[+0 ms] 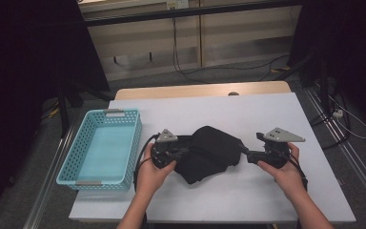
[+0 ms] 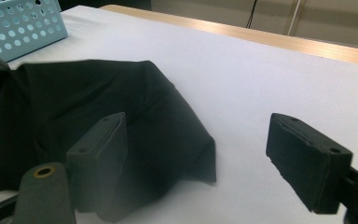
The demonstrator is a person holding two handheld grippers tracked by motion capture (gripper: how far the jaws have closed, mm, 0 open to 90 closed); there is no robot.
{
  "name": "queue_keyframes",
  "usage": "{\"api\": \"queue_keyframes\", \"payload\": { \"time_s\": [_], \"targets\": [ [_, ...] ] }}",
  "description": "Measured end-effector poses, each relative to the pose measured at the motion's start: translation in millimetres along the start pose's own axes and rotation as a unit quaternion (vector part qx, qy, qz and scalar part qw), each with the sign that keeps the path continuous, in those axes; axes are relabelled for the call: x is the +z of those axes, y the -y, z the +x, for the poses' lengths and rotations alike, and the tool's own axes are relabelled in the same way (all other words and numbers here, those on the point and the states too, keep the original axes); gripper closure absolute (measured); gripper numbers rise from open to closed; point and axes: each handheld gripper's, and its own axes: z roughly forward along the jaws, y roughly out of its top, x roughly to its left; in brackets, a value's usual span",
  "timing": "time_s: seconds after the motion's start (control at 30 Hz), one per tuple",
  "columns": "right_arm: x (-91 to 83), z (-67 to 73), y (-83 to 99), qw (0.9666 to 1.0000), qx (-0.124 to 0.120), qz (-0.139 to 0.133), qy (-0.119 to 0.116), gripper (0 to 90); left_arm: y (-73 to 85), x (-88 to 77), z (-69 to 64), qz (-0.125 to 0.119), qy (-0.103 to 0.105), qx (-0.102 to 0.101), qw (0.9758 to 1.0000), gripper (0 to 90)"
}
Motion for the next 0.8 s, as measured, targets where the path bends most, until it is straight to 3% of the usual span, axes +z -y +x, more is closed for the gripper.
{"api": "queue_keyframes", "payload": {
  "time_s": [0.27, 0.47, 0.63, 0.7, 0.8],
  "targets": [
    [0.3, -0.3, -0.6, 1.0000, 0.002, -0.005, -0.001, 19.6, 1.6, -36.1, 30.8, -0.037, -0.053, -0.037, 0.9972, 89.1],
    [0.2, 0.2, -0.9, 1.0000, 0.001, -0.005, -0.002, 19.6, 5.0, -34.6, 33.7, -0.029, -0.066, -0.038, 0.9967, 89.0],
    [-0.1, 0.3, -0.9, 1.0000, 0.001, -0.005, -0.001, 19.6, 4.6, -33.1, 31.9, -0.029, -0.065, -0.037, 0.9968, 88.3],
    [-0.6, -0.2, -1.0, 1.0000, 0.001, -0.006, -0.001, 19.6, 3.0, -31.7, 29.5, -0.035, -0.059, -0.037, 0.9969, 83.7],
    [-0.9, -0.3, -1.0, 1.0000, 0.001, -0.005, -0.001, 19.4, -0.3, -29.8, 25.0, -0.044, -0.066, -0.030, 0.9964, 60.8]
  ]
}}
